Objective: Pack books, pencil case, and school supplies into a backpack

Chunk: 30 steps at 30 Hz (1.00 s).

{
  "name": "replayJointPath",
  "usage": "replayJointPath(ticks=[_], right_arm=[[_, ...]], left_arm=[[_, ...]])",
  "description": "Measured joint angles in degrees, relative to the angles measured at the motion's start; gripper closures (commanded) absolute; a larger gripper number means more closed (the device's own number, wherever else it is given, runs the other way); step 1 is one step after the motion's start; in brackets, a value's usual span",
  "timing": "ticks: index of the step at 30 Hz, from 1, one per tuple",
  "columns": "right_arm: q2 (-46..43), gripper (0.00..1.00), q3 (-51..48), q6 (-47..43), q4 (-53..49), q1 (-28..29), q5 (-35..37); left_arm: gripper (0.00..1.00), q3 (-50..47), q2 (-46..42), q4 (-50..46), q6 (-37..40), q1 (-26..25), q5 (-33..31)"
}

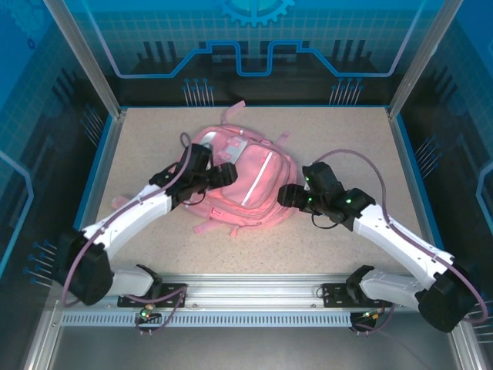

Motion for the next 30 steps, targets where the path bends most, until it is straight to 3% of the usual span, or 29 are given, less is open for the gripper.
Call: replayJointPath(ticks=[4, 10, 25, 30], right_arm=[[2.54, 0.15, 0.02, 0.79, 0.46, 2.47, 0.57], [4.5, 0.1, 0.76, 0.83, 2.19, 5.09, 1.16], [6.62, 0.12, 1.9, 0.9, 4.04, 8.09, 2.05], [7.96, 0.15, 2.56, 0.81, 3.8, 9.9, 3.37]], left_arm=[[0.2, -7.54, -5.11, -0.61, -7.17, 0.0, 1.38], [0.33, -17.29, -6.58, 3.5, -17.05, 0.0, 5.42], [0.65, -18.01, 0.61, 15.06, -26.53, 0.0, 8.17], [0.82, -17.99, 2.89, 17.81, -27.8, 0.0, 9.11]])
